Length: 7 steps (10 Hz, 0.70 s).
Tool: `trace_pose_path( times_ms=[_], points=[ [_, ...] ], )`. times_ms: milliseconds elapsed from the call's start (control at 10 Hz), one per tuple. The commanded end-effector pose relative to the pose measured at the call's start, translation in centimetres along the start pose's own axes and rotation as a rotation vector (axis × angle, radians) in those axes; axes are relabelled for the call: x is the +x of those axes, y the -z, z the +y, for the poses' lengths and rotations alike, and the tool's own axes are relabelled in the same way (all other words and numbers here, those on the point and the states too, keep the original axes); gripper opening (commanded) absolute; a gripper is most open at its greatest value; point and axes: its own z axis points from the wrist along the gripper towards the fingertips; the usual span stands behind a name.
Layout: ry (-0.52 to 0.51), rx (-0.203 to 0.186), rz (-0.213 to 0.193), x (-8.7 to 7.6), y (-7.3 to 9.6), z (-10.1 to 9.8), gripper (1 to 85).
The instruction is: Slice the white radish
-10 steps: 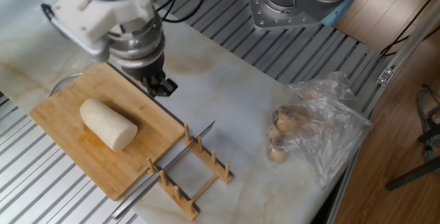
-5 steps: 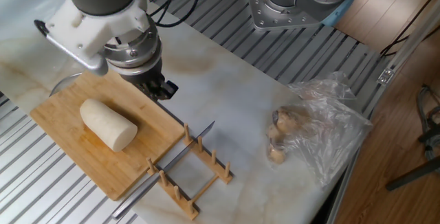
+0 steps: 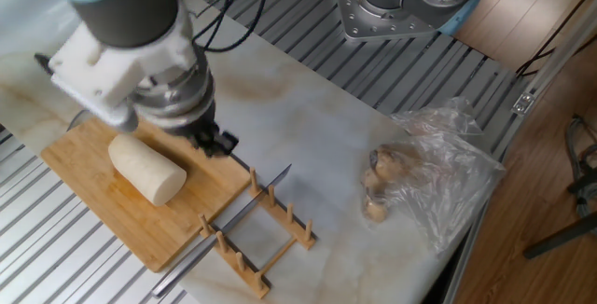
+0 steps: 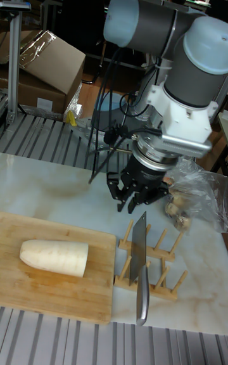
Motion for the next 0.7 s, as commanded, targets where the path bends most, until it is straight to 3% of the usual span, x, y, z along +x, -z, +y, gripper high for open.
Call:
trace_pose_path(
  times_ms=[0,200,400,600],
  points=[
    [-0.088,-0.067,-0.019,-3.9,-0.4,4.4,26.7],
    [-0.117,-0.076,0.006,-4.4,-0.9,6.2,26.7],
    [-0.144,-0.059,-0.024,-5.3,-1.4,7.1,26.7],
    [-0.142,-0.07,-0.039,-5.6,-1.3,7.3,28.0]
  ],
)
